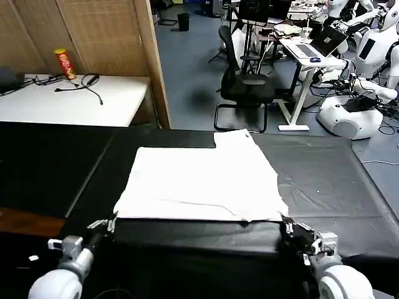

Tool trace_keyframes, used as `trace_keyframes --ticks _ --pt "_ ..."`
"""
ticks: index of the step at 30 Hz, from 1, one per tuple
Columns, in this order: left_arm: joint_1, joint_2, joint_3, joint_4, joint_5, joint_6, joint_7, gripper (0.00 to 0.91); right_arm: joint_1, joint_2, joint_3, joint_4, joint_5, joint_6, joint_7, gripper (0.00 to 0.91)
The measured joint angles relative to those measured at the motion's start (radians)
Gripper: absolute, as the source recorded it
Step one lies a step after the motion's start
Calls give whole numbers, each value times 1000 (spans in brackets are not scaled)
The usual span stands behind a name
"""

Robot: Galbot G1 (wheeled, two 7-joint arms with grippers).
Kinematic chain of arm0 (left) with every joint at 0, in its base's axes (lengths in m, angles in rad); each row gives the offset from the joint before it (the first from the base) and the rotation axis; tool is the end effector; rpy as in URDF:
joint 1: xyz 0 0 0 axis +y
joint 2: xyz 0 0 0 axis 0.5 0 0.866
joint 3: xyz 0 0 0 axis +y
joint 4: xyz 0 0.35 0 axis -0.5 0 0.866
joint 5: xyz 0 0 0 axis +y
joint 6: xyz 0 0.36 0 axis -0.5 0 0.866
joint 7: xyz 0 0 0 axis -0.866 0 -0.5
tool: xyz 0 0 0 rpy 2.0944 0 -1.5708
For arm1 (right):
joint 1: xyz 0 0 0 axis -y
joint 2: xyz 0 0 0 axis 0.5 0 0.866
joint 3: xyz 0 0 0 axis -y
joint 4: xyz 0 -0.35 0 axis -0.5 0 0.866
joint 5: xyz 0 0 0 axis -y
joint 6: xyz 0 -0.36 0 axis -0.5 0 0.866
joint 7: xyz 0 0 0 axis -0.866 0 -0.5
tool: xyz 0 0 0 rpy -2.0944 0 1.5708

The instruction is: Fold and organize the clothes.

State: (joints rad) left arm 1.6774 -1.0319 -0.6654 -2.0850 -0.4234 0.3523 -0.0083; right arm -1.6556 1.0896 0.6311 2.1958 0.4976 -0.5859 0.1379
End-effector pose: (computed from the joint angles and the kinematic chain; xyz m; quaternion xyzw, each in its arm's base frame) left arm 0.1766 0.1268 -0.2844 -0.0623 -0.9696 -0.0661 0.2273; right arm 0.1759 -0.0923 -0.2554 0.0335 -0.9563 0.0276 0.2892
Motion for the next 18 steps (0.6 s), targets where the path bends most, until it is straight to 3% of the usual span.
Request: trace_keyframes --ticks 6,8,9,10,11,18 --pt "113 18 -40 -65 0 3 4 0 -72 22 2 63 -16 -12 1 39" --pt "141 18 -51 -76 0 6 3 0 -91 28 1 78 -17 -23 4 176" --pt "151 17 -54 -82 0 10 2 0 -96 29 1 83 -17 -30 5 302" --pt "161 15 -59 -87 0 15 0 419 -104 30 2 92 -17 -37 6 410" --pt "170 13 -65 -94 0 19 -4 878 -112 30 4 102 -18 -42 6 878" --pt "212 -5 -94 -139 -1 42 -27 878 -167 36 26 178 -26 -61 8 878"
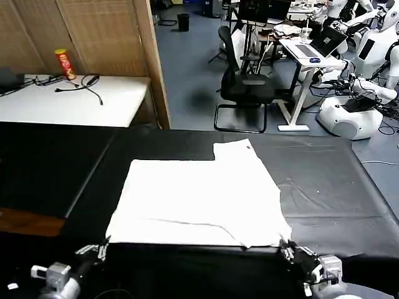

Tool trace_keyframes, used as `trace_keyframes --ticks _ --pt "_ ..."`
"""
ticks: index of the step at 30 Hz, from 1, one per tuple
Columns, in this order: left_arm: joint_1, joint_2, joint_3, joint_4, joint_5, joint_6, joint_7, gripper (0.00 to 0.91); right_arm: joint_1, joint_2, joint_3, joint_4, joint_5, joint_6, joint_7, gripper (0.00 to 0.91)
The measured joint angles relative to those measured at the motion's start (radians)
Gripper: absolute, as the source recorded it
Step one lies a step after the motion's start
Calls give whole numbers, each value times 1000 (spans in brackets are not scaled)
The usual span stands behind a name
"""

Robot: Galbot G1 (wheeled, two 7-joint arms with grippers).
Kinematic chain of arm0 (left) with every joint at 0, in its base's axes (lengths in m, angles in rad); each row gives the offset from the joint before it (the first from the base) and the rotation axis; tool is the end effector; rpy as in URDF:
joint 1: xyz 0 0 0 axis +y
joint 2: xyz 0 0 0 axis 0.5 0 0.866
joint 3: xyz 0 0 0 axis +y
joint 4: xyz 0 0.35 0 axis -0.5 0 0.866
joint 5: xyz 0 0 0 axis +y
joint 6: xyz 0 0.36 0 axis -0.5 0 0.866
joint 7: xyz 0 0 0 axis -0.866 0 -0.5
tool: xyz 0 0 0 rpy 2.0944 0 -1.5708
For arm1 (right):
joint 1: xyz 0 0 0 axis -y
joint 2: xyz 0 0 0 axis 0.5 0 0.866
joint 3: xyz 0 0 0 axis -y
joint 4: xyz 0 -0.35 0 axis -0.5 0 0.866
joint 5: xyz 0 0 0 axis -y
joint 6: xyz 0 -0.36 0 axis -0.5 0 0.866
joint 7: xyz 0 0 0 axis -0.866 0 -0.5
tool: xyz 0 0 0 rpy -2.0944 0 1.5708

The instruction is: Fold and organize the clothes.

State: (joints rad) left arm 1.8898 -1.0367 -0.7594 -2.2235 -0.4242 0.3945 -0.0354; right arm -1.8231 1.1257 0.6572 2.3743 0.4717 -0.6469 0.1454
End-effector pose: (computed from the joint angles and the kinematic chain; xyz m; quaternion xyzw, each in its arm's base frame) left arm 0.1261 0.1244 -0.2602 -0.0496 -0.9581 -0.0812 0.2700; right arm 0.1294 -0.0692 -0.2218 0.0495 -0.9481 0.0291 0.3128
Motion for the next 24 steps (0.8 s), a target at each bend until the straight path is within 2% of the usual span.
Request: trace_keyframes --ticks 2,6,8,10,16,24 --pt "6 -6 -7 -12 0 7 -8 878 -5 -1 9 22 10 4 -3 878" --pt "5 -15 -31 -42 0 10 9 878 26 -15 32 47 58 83 -24 878" --pt "-15 -14 -39 -46 -13 9 16 878 71 -25 29 38 49 127 -42 878" --pt "-51 -12 -39 -41 -37 0 10 878 146 -35 16 -2 44 148 -49 878" --pt "-300 6 19 58 -150 38 -41 878 461 -39 -85 -212 14 161 -44 878" --pt "-687 56 158 294 -271 87 -53 878 866 1 -260 -557 -22 165 -40 878"
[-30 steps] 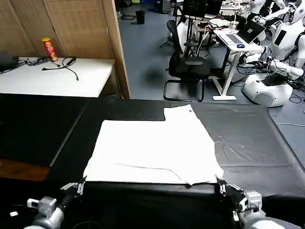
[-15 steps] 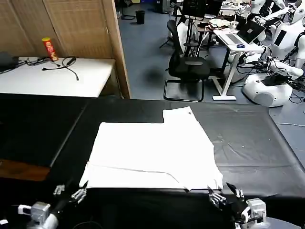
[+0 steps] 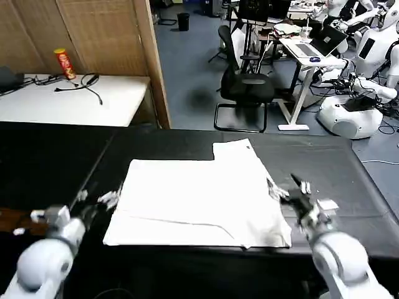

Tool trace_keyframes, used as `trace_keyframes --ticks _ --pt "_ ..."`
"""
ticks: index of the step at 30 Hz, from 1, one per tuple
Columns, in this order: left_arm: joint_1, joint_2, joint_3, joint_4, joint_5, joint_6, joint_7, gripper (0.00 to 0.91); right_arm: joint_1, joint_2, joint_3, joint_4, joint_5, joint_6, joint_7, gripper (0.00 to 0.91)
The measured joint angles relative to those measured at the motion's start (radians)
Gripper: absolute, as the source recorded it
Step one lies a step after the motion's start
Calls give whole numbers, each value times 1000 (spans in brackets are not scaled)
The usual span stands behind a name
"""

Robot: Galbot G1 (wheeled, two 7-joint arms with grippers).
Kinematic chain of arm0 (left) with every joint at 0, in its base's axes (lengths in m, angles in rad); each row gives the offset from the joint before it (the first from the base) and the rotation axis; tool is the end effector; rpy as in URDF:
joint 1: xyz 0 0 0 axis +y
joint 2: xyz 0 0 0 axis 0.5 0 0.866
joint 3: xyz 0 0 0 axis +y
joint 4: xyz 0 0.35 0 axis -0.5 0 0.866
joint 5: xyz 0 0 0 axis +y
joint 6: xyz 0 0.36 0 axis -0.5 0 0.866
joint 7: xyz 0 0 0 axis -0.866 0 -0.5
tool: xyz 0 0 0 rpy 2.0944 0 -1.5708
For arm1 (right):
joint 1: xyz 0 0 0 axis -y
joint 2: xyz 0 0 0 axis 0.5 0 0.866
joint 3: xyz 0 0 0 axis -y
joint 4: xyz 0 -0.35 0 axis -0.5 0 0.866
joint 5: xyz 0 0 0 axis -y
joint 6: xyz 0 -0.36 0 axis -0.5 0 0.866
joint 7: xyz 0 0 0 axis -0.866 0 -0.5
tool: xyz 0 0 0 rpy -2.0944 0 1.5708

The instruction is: Fold and organize the clothes.

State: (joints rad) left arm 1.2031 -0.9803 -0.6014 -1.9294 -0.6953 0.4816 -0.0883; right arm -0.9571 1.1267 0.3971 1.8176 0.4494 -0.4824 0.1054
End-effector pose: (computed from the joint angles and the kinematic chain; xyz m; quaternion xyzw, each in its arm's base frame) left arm 0.3054 0.1463 -0.2213 -0.0389 -0.9873 0.0249 0.1518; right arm 0.3679 -0.0728 -0.2234 0.0559 -0.9920 0.0268 0.1097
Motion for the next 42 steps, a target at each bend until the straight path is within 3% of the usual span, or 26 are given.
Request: trace_keyframes --ticks 4,9,15,23,29,33,34,35,36,38,39,40,42 --pt "-171 10 95 133 -45 36 1 878 157 33 -67 -182 -14 -4 5 878" --pt "-361 -12 210 304 -63 106 3 878 302 81 -122 -383 14 -58 33 878" --pt "-506 -46 291 484 -28 159 6 878 390 122 -150 -521 53 -96 26 878" --pt "-543 -63 317 580 -16 177 31 878 461 164 -161 -662 38 -100 8 878" --pt "-545 -75 320 602 1 176 46 878 472 178 -164 -707 20 -106 7 878" --pt "-551 -86 321 622 37 158 54 692 469 181 -165 -717 15 -105 2 878" --pt "-552 -89 321 628 42 152 54 605 468 182 -165 -718 12 -104 0 722" --pt "-553 -90 321 634 45 150 55 536 467 182 -165 -720 10 -103 -2 712" --pt "-553 -91 321 640 47 147 58 332 465 182 -164 -721 8 -103 -3 653" --pt "-553 -91 321 645 52 142 63 176 463 182 -164 -722 7 -103 -6 488" --pt "-552 -90 322 646 55 141 70 166 461 182 -164 -723 6 -103 -6 429" --pt "-552 -90 322 647 58 140 75 156 460 182 -164 -723 6 -102 -6 244" --pt "-552 -90 325 647 67 138 87 107 458 181 -164 -723 6 -102 -7 127"
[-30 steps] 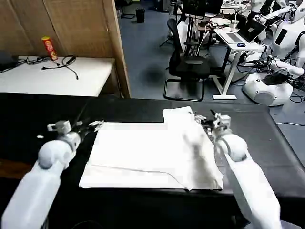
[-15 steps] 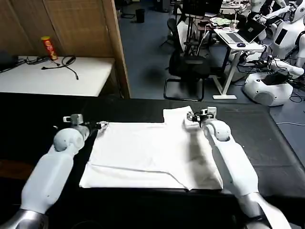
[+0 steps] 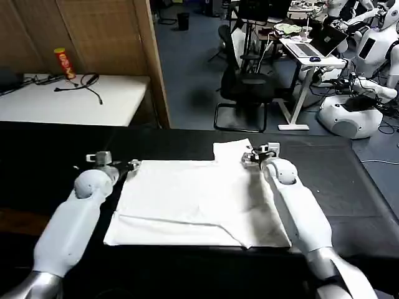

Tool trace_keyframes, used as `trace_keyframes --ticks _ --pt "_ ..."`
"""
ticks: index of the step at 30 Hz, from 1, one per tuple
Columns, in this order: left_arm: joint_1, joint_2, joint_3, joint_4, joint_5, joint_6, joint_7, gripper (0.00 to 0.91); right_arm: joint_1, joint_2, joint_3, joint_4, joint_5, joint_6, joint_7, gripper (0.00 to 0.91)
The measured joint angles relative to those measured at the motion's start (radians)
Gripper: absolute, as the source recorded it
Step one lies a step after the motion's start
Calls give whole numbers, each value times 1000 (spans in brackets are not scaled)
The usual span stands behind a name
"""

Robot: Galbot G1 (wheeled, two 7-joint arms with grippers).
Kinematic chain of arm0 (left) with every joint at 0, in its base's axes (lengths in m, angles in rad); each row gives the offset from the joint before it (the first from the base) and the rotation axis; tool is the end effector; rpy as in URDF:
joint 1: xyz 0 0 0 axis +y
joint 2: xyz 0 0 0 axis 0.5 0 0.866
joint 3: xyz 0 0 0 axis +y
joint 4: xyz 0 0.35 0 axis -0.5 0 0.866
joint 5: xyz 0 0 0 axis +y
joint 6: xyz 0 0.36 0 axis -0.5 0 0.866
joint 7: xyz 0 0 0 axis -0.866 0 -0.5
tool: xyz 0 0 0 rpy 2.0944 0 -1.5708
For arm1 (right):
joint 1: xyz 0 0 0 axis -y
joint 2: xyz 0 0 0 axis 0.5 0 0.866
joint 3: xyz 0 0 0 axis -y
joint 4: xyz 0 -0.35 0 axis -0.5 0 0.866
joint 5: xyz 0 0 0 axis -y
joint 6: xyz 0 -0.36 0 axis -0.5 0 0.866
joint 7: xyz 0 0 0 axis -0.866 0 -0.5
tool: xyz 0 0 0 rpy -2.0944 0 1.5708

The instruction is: Fold and organize the clothes.

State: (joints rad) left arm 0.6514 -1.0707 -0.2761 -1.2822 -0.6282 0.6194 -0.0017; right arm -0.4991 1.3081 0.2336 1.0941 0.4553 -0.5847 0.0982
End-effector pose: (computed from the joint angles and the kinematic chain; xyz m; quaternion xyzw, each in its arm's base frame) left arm 0.4774 0.1428 -0.2748 -0.0447 -0.9543 0.0261 0.2942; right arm 0.5332 -0.0455 -0.2852 0.0261 -0.9577 -0.0088 0.2864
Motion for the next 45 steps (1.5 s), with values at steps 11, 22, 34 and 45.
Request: trace_keyframes --ticks 11,22,34,45 --pt "18 0 -4 -32 23 -7 15 0 -40 -9 3 38 -26 78 -42 29" --pt "70 38 -47 -143 -19 -12 -10 0 -137 -72 15 208 -21 203 -92 0" --pt "275 123 -150 -415 -52 -26 -9 0 -350 -208 87 535 42 174 -99 0" --pt "453 186 -230 -588 -24 -19 -19 0 -507 -305 141 718 52 101 -80 0"
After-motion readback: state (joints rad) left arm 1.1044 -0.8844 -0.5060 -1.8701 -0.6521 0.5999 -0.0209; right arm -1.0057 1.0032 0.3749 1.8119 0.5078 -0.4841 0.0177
